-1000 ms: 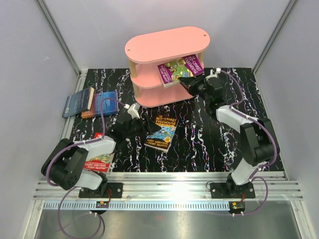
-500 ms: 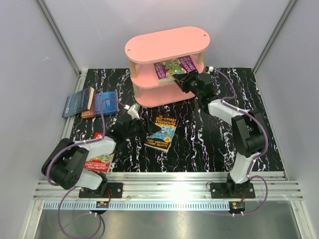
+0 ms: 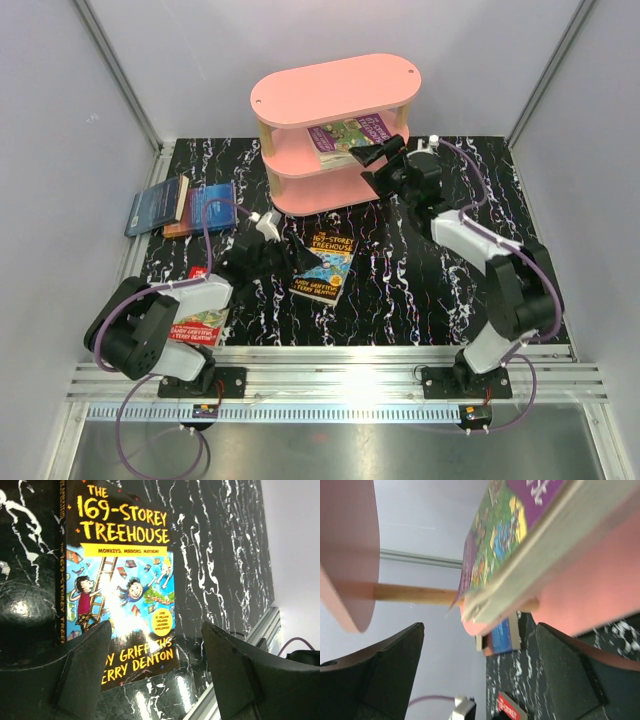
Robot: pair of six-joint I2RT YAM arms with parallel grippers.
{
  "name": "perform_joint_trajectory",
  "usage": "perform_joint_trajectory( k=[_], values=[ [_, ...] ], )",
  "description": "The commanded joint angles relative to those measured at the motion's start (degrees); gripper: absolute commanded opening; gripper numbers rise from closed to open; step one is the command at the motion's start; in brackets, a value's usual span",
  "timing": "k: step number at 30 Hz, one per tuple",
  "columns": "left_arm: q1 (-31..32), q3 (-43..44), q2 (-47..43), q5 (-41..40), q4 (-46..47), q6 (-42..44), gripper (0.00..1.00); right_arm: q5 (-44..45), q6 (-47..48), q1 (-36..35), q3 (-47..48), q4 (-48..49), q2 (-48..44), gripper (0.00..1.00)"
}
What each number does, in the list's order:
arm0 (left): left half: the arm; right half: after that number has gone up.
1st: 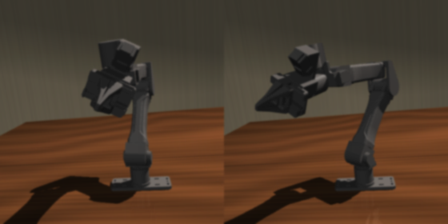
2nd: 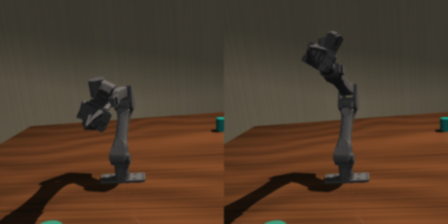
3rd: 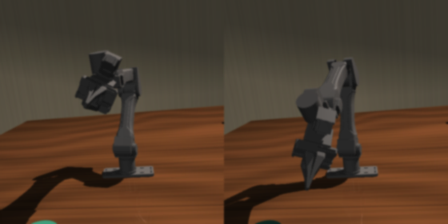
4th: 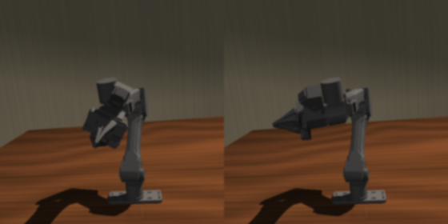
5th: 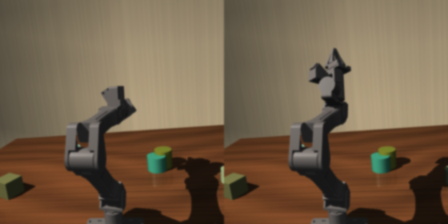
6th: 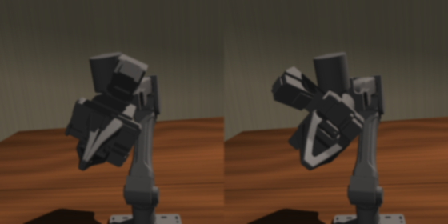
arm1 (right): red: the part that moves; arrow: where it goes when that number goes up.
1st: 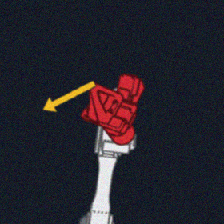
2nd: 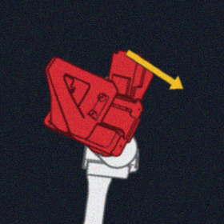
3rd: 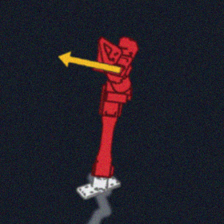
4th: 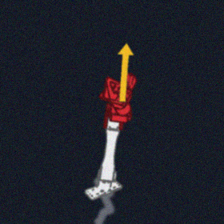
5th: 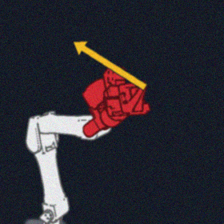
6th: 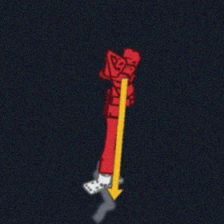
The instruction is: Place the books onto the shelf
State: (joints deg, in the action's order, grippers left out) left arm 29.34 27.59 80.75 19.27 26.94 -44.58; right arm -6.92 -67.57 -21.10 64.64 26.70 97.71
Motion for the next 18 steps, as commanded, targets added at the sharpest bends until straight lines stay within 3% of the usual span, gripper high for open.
perform_joint_trajectory(
  k=[1, 5, 11, 14, 18],
  values=[
    [-0.7, 0.9, 0.5, -1.2, 0.6, 2.6, 0.76, 0.9, 7.7, -0.2, -3.5, -8.6, -10.2, 1.00],
    [-2.1, 1.6, 2.3, -1.8, -0.7, 3.6, 0.76, 1.7, 13.0, -0.2, -13.2, -16.0, -18.2, 1.00],
    [-4.4, 5.5, 6.8, -2.9, -3.7, 4.9, 0.75, -2.6, 15.4, -0.3, -26.9, -16.3, -23.4, 1.00],
    [-4.6, 7.6, 9.2, -4.3, -6.3, 6.8, 0.75, -5.2, 12.3, -0.3, -34.8, -9.4, -22.3, 1.00],
    [-4.3, 7.8, 13.1, -2.7, -3.8, 6.0, 0.74, -6.4, 9.1, -3.1, -38.5, -0.8, -13.7, 1.00]
  ],
)
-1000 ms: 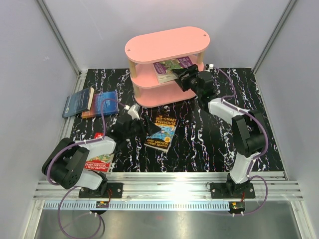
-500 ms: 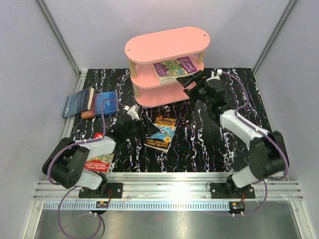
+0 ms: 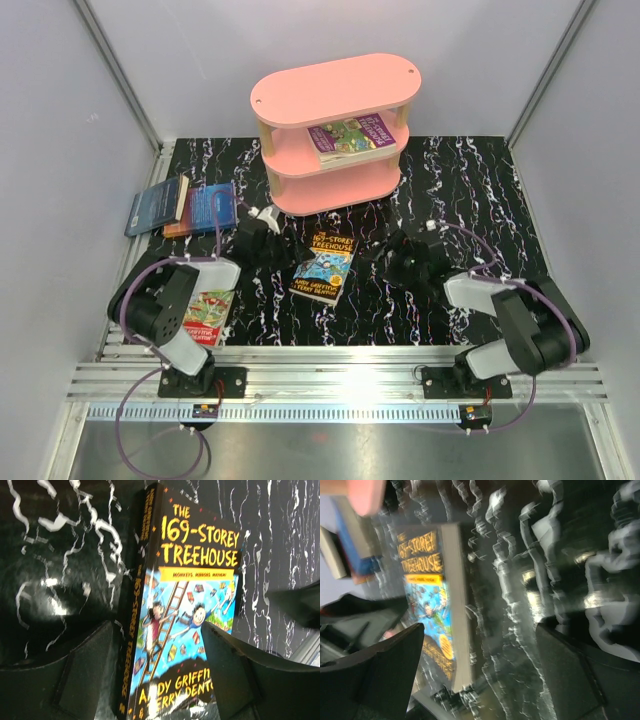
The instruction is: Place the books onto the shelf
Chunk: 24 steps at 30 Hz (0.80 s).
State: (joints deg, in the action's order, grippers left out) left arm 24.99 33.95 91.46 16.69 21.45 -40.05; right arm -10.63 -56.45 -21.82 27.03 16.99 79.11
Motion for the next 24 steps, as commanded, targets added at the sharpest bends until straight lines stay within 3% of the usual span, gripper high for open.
perform_joint_trajectory(
  k=[1, 13, 16, 18, 24],
  values=[
    [0.1, 1.5, 4.0, 0.3, 2.1, 0.7, 0.74, -2.8, -2.3, -2.9, -1.0, 12.0, 6.7, 1.00],
    [3.7, 1.7, 7.8, 1.1, 3.3, 0.2, 0.73, -5.2, -11.4, -12.7, 5.6, 31.8, 31.3, 0.99],
    [5.0, 1.9, 8.7, 1.4, 4.4, -0.3, 0.73, -5.2, -12.9, -13.9, 5.4, 35.6, 32.9, 0.79],
    [5.4, 1.8, 9.9, 2.0, 5.5, -0.9, 0.73, -5.1, -12.7, -14.8, 5.6, 36.3, 32.3, 0.58],
    [5.8, 2.0, 10.8, 2.5, 6.4, -1.5, 0.72, -3.6, -11.0, -17.1, 5.8, 31.3, 26.0, 0.21]
  ],
)
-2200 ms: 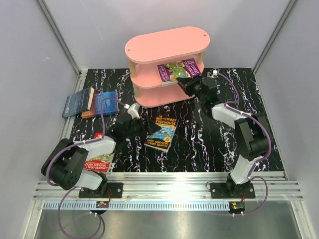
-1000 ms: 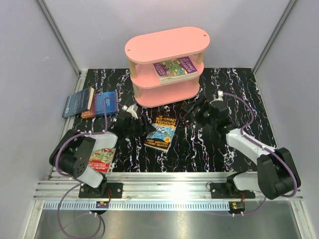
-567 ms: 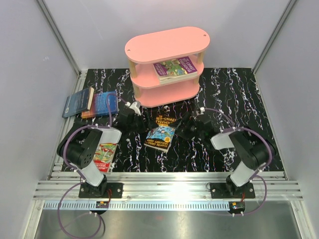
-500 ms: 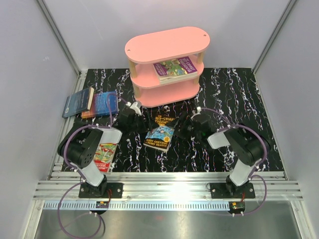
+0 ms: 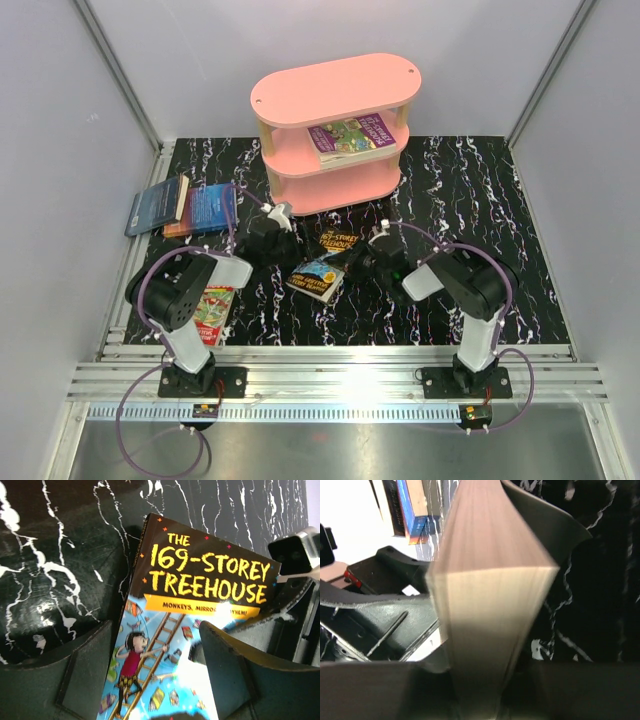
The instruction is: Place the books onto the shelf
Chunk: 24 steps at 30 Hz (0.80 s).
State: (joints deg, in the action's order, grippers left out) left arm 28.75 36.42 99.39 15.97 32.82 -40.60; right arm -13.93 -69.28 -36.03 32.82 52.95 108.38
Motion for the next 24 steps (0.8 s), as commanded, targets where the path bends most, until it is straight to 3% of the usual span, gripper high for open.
perform_joint_trajectory(
  k=[1, 6, 10, 14, 19, 24],
  values=[
    [2.0, -0.5, 2.8, 3.2, -5.0, -0.9, 0.72, 0.2, 2.2, -3.0, -0.1, -7.1, -4.4, 0.12],
    [2.0, -0.7, 1.6, 2.7, -6.1, -0.3, 0.72, 3.3, 5.5, -3.2, -1.3, -16.8, -16.9, 0.00],
    [1.8, -1.3, -0.2, 1.8, -6.7, 0.2, 0.72, 9.0, 10.7, -3.2, 1.3, -37.9, -32.5, 0.00],
    [1.6, -1.6, -1.8, 1.3, -7.2, 0.2, 0.72, 19.5, 16.0, -2.8, 6.5, -52.5, -48.8, 0.00],
    [1.4, -1.9, -1.6, 1.8, -6.4, -0.4, 0.72, 26.4, 20.8, -0.3, 16.1, -60.0, -52.0, 0.00],
    [1.4, -3.1, -2.6, 2.1, -5.5, -0.6, 0.72, 21.5, 21.3, 6.9, 24.2, -57.6, -43.2, 0.00]
  ],
)
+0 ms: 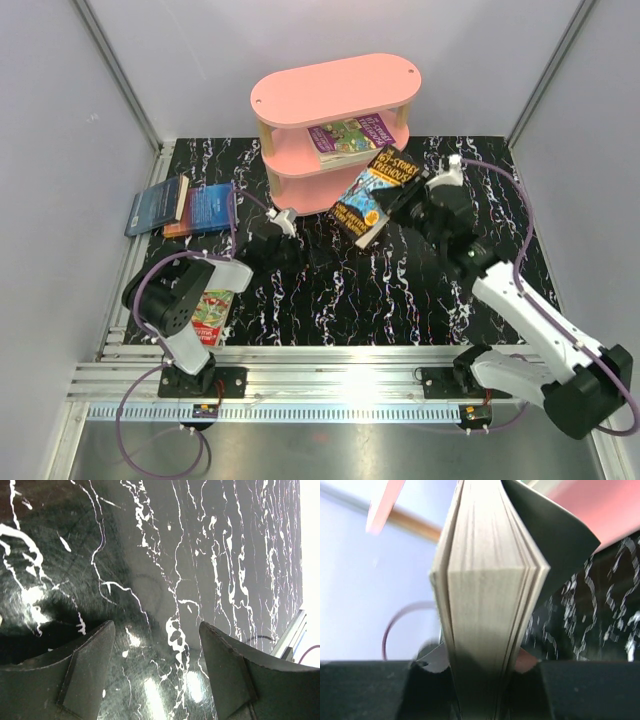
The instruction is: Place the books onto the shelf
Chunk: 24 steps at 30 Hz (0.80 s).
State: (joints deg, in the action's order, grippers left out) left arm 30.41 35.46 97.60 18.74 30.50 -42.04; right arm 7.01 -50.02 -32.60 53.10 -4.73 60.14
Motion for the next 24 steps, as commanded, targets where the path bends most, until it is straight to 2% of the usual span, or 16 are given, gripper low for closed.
perform_joint_trajectory(
  k=[1, 6, 10, 12, 17, 21, 24],
  values=[
    [-0.3, -2.7, -1.5, -0.7, -3.3, 0.8, 0.72, -0.7, 1.6, 6.0, 6.2, 2.5, 6.6, 0.00],
    [-0.4, -3.2, -3.5, -1.6, -4.6, 1.5, 0.72, -4.7, -1.4, 10.3, 15.2, 7.7, 15.5, 0.00],
    [-0.6, -4.0, -4.7, -1.9, -4.5, 1.5, 0.72, -8.7, -4.7, 11.9, 19.0, 12.9, 20.4, 0.00],
    [-0.8, -4.1, -5.1, -1.8, -4.6, 1.5, 0.72, -13.8, -8.3, 13.6, 19.0, 17.9, 22.0, 0.00],
    [-1.1, -4.7, -5.8, -2.0, -4.5, 1.5, 0.72, -23.3, -13.5, 16.0, 20.3, 19.2, 24.0, 0.00],
    [-1.1, -4.4, -4.4, -0.9, -3.4, 0.8, 0.72, -24.6, -21.0, 17.7, 15.0, 29.5, 25.6, 0.00],
    [-1.1, -5.0, -3.9, -0.3, -2.4, 0.2, 0.72, -24.8, -24.1, 18.5, 16.3, 32.8, 30.7, 0.00]
  ],
)
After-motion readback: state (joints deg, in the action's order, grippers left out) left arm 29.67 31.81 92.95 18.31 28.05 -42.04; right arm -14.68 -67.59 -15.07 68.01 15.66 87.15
